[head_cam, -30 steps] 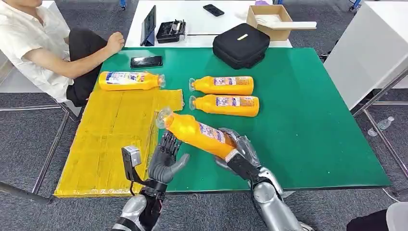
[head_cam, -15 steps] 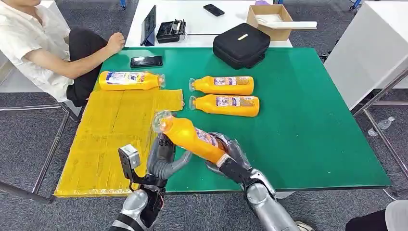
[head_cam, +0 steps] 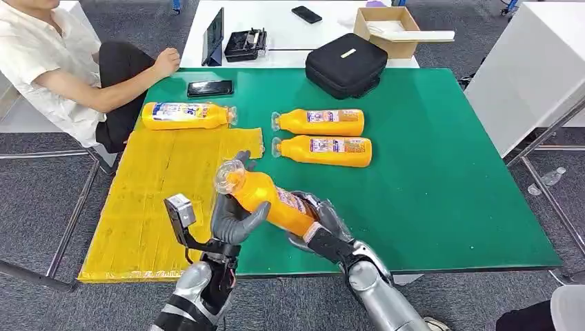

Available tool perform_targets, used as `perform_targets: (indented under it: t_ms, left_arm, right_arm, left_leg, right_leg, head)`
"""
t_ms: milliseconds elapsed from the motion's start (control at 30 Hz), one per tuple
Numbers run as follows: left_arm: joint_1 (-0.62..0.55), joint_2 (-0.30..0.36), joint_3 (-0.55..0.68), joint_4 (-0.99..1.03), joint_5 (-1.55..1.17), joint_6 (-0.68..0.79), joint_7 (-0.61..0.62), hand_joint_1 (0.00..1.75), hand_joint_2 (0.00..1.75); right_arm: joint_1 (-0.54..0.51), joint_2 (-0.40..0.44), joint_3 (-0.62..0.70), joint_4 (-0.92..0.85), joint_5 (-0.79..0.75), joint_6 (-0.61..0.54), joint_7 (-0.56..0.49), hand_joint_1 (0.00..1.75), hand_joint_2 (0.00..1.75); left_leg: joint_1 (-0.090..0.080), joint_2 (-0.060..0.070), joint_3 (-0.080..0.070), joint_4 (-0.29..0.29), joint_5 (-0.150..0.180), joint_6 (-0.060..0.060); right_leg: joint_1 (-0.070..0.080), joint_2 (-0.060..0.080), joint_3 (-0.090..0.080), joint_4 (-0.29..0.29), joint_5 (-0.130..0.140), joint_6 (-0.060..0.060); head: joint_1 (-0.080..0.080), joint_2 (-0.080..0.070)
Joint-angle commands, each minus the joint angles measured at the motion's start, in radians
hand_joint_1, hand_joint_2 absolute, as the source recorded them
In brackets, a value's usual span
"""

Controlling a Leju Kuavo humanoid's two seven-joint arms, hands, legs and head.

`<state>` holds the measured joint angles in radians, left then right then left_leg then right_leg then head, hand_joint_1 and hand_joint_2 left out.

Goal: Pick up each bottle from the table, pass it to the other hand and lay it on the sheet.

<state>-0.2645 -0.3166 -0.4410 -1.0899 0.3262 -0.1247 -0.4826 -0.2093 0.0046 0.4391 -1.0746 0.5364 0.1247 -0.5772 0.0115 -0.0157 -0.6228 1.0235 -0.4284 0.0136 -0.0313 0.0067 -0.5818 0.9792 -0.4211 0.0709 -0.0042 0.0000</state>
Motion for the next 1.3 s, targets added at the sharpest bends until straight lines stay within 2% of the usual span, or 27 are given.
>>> perform_targets:
  t_ms: [33, 367, 400, 633, 667, 700, 833, 867, 900, 967, 1300]
  left_arm:
    - [-0.057, -0.032, -0.020, 0.107, 0.026, -0.005, -0.005, 0.00, 1.75]
    - [-0.051, -0.032, -0.072, 0.125, -0.059, 0.031, -0.031, 0.00, 1.75]
    - [-0.050, -0.032, -0.074, 0.122, -0.067, 0.041, -0.035, 0.00, 1.75]
    - [-0.048, -0.032, -0.069, 0.123, -0.084, 0.056, -0.041, 0.00, 1.75]
    - [-0.047, -0.032, -0.059, 0.125, -0.085, 0.059, -0.044, 0.14, 1.75]
    - [-0.044, -0.032, -0.057, 0.122, -0.090, 0.058, -0.050, 1.54, 1.75]
    - [-0.044, -0.032, -0.057, 0.122, -0.090, 0.058, -0.050, 1.54, 1.75]
    - [-0.043, -0.032, -0.057, 0.120, -0.091, 0.058, -0.051, 1.75, 1.75]
    - [-0.043, -0.032, -0.056, 0.120, -0.093, 0.058, -0.052, 1.75, 1.75]
    - [-0.043, -0.032, -0.056, 0.120, -0.093, 0.058, -0.052, 1.75, 1.75]
    - [-0.058, -0.032, -0.046, 0.146, 0.042, 0.012, -0.009, 1.75, 1.75]
  right_arm:
    - [-0.033, -0.009, 0.070, 0.035, -0.004, -0.001, 0.005, 1.75, 1.75]
    - [-0.022, -0.007, 0.047, 0.007, -0.034, 0.004, 0.018, 1.75, 1.75]
    - [-0.016, -0.008, 0.044, 0.003, -0.034, 0.002, 0.019, 1.75, 1.75]
    - [-0.001, -0.008, 0.041, -0.002, -0.033, -0.002, 0.016, 1.75, 1.75]
    - [0.003, -0.008, 0.038, -0.008, -0.033, -0.003, 0.018, 1.75, 1.75]
    - [0.007, -0.008, 0.034, -0.014, -0.034, -0.006, 0.020, 1.75, 1.75]
    - [0.007, -0.008, 0.034, -0.014, -0.034, -0.006, 0.020, 1.75, 1.75]
    - [0.008, -0.008, 0.032, -0.014, -0.034, -0.006, 0.020, 1.75, 1.75]
    - [0.007, -0.007, 0.030, -0.012, -0.034, -0.008, 0.021, 1.75, 1.75]
    - [0.007, -0.007, 0.030, -0.012, -0.034, -0.008, 0.021, 1.75, 1.75]
    - [-0.009, 0.002, 0.017, 0.002, -0.033, -0.008, 0.020, 1.75, 1.75]
  left_leg:
    - [0.001, 0.001, 0.003, 0.000, -0.001, 0.000]
    - [0.000, 0.000, 0.000, 0.000, 0.000, 0.000]
    - [0.001, 0.001, 0.004, 0.000, -0.002, 0.000]
    - [0.000, 0.000, 0.002, 0.000, -0.001, 0.000]
    - [0.001, 0.001, 0.003, 0.000, -0.002, 0.000]
    - [0.000, 0.000, 0.002, 0.000, -0.001, 0.000]
    - [0.000, 0.000, 0.002, 0.000, -0.001, 0.000]
    - [0.000, 0.000, 0.001, 0.000, 0.000, 0.000]
    - [0.001, 0.001, 0.004, 0.000, -0.002, 0.000]
    - [0.000, 0.000, 0.000, 0.000, 0.000, 0.000]
    - [0.000, 0.001, 0.001, 0.000, -0.001, 0.000]
  right_leg:
    - [0.001, -0.001, 0.003, 0.000, -0.001, -0.004]
    - [0.001, -0.001, 0.001, 0.000, 0.000, -0.002]
    - [0.002, -0.002, 0.005, 0.000, -0.002, -0.005]
    - [0.001, -0.001, 0.002, 0.000, -0.001, -0.003]
    - [0.001, -0.001, 0.004, 0.000, -0.002, -0.004]
    - [0.001, -0.001, 0.003, 0.000, -0.001, -0.003]
    - [0.001, -0.001, 0.002, 0.000, -0.001, -0.003]
    - [0.001, -0.001, 0.001, 0.000, 0.000, -0.002]
    - [0.002, -0.001, 0.005, -0.001, -0.002, -0.005]
    - [0.001, -0.001, 0.001, 0.000, 0.000, -0.002]
    - [0.001, 0.000, 0.001, 0.000, -0.001, -0.003]
  head:
    - [0.000, 0.000]
    - [0.000, 0.000]
    - [0.000, 0.000]
    - [0.000, 0.000]
    - [0.000, 0.000]
    - [0.000, 0.000]
    - [0.000, 0.000]
    - [0.000, 0.000]
    - [0.000, 0.000]
    - [0.000, 0.000]
    - [0.000, 0.000]
